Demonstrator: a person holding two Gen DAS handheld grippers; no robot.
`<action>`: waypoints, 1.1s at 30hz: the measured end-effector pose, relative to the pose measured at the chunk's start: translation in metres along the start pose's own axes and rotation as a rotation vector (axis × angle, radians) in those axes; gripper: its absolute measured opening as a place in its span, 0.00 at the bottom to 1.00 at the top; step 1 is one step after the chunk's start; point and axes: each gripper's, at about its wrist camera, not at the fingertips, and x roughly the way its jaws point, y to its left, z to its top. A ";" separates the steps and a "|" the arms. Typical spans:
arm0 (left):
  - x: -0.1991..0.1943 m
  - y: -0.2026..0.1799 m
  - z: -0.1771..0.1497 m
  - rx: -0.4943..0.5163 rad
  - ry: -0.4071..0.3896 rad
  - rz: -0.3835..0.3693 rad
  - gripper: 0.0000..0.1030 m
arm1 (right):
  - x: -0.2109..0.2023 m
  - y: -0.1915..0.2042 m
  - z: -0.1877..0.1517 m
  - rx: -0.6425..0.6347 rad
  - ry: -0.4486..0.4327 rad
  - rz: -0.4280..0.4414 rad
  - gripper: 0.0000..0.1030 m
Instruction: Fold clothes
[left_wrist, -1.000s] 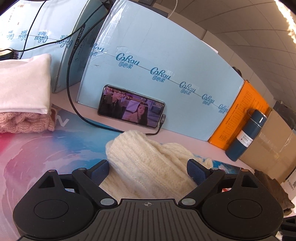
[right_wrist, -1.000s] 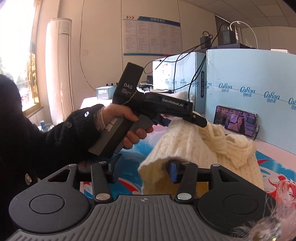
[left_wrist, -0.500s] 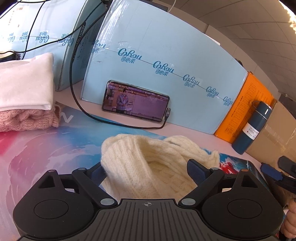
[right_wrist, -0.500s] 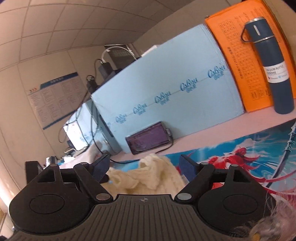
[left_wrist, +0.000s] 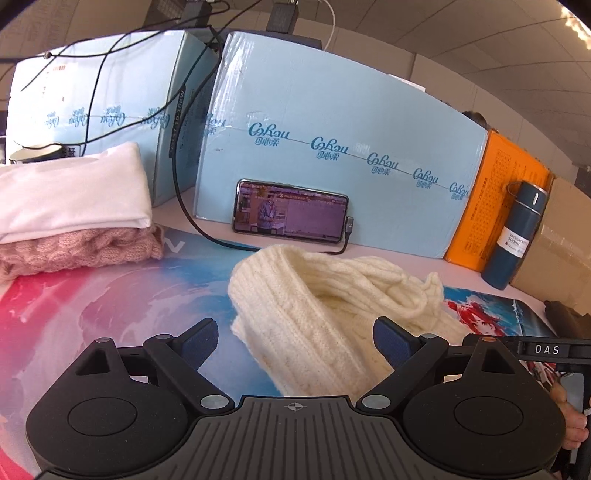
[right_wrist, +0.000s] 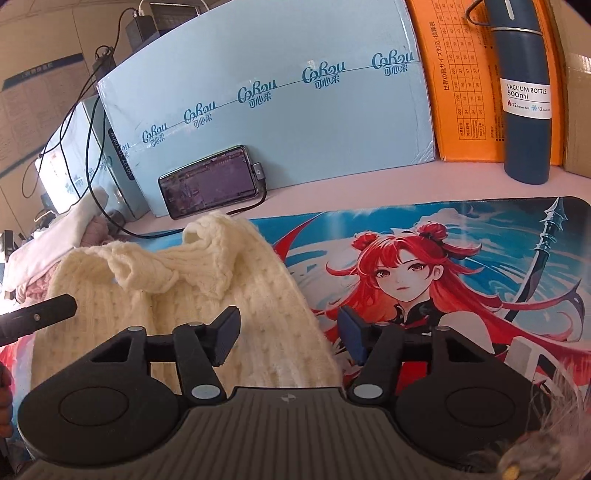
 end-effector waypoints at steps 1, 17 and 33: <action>-0.007 -0.004 -0.001 0.010 -0.016 -0.005 0.91 | 0.000 0.002 -0.001 -0.008 0.004 0.002 0.43; -0.058 -0.078 -0.044 0.373 0.032 -0.229 0.97 | -0.040 0.036 -0.035 -0.026 0.057 0.060 0.23; -0.054 -0.046 -0.052 0.319 0.070 -0.117 0.57 | -0.032 0.068 -0.042 -0.036 0.001 -0.057 0.22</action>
